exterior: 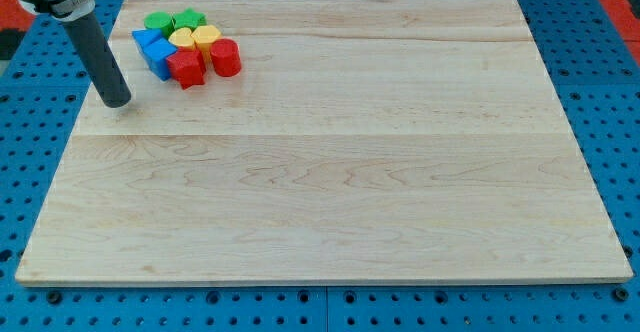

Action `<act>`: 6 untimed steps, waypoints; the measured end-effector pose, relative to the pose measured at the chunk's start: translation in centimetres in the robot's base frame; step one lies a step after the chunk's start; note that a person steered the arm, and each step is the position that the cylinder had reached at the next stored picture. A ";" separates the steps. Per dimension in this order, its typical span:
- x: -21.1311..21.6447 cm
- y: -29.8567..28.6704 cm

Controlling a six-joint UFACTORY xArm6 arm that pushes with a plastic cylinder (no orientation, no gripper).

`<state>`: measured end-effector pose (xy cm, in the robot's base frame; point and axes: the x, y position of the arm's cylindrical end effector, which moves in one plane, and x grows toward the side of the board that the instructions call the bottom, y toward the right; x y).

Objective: Point your arm towards center left of the board

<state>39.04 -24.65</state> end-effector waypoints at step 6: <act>0.0 1.5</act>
